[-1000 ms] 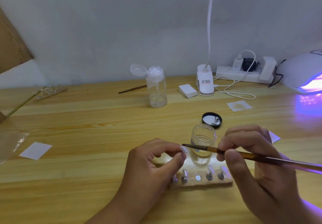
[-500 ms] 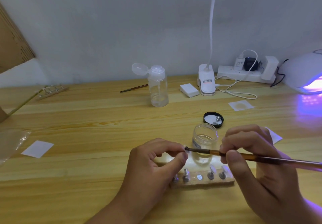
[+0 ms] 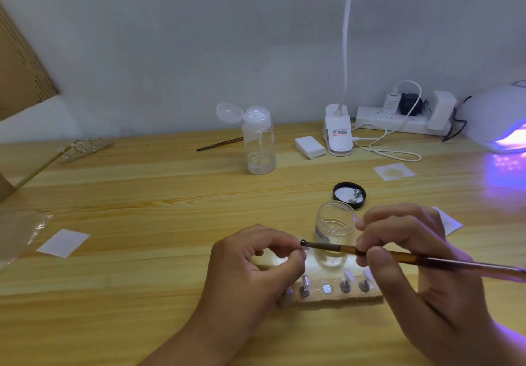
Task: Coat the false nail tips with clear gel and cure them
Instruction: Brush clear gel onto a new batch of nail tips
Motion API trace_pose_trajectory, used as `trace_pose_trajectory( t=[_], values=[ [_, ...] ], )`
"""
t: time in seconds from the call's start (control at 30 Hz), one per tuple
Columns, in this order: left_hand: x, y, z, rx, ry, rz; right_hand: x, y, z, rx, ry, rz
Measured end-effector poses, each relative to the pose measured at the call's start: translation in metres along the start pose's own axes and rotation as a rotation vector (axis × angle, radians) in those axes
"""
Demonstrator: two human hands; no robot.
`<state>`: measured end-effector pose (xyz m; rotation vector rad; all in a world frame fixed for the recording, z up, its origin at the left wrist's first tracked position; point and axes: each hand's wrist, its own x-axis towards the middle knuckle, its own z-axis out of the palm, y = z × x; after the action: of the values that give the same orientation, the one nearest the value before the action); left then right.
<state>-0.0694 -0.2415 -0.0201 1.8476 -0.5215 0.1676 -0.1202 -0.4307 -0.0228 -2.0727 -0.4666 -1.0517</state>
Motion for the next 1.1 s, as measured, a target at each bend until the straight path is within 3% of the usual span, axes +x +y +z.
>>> trace_pose_trajectory(
  t=[1.1],
  values=[
    [-0.0013,-0.0022,-0.0001,0.028,-0.004,-0.018,-0.0010,0.0017,0.0007,-0.008,0.011,-0.009]
  ],
)
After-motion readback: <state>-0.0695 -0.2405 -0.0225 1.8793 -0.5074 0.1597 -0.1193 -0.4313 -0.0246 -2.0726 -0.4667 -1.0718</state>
